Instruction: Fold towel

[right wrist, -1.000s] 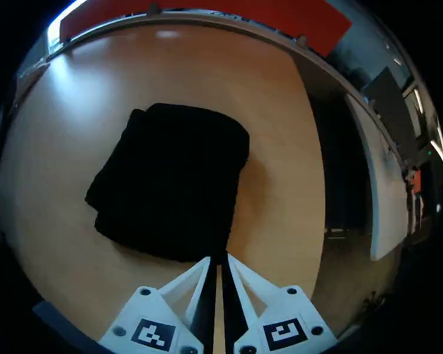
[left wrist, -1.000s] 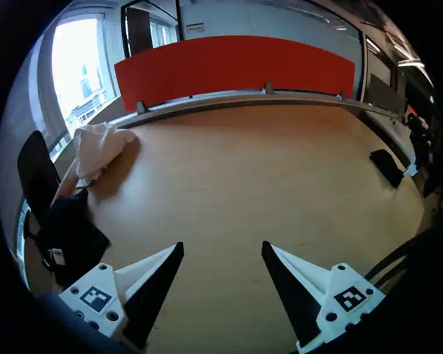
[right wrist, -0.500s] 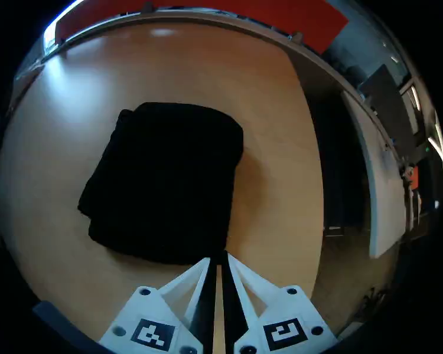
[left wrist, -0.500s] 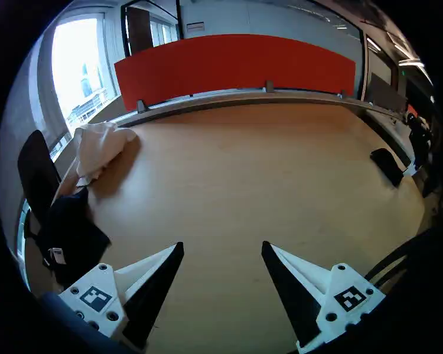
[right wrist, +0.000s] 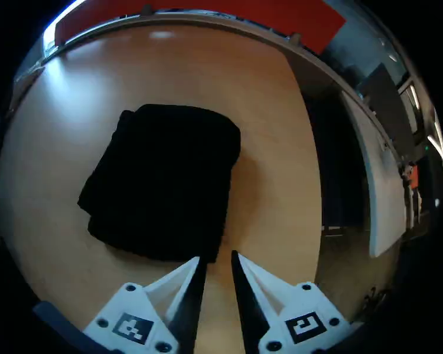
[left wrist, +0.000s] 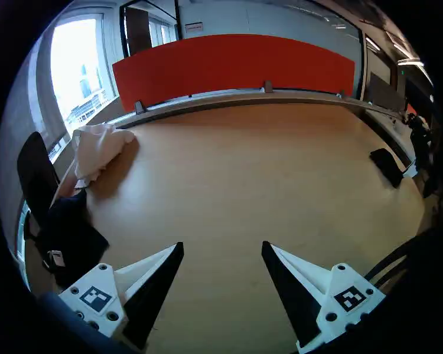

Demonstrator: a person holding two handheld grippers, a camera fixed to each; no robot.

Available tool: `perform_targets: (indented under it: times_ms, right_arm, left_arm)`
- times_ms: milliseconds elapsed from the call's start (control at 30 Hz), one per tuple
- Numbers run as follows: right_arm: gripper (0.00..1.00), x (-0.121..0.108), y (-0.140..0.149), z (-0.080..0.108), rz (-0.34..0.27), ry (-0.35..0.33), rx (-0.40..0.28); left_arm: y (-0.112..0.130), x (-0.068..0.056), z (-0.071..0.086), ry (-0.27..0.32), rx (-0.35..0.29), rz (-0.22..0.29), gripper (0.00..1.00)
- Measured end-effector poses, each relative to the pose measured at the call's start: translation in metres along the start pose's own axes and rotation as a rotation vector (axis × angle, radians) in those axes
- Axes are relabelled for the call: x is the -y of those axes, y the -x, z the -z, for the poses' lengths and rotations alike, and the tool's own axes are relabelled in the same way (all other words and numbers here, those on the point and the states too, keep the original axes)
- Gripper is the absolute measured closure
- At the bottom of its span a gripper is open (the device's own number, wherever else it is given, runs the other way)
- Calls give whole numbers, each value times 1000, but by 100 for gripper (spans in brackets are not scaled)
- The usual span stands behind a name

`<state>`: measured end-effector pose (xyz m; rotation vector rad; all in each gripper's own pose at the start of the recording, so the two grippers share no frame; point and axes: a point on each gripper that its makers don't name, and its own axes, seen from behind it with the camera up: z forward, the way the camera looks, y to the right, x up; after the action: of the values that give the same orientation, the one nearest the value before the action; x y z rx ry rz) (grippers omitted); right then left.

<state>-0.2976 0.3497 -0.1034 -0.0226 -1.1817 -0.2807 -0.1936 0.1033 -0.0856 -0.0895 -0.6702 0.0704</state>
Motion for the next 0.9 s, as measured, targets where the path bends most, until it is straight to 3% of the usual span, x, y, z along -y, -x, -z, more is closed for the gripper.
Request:
perform_targets:
  times_ms: [267, 900]
  right_arm:
    - [34, -6, 1, 4, -6, 25, -13]
    - [34, -13, -1, 7, -17, 62, -18]
  left_arm:
    - [-2, -3, -2, 7, -3, 2, 2]
    - [-1, 1, 0, 9, -5, 0, 2]
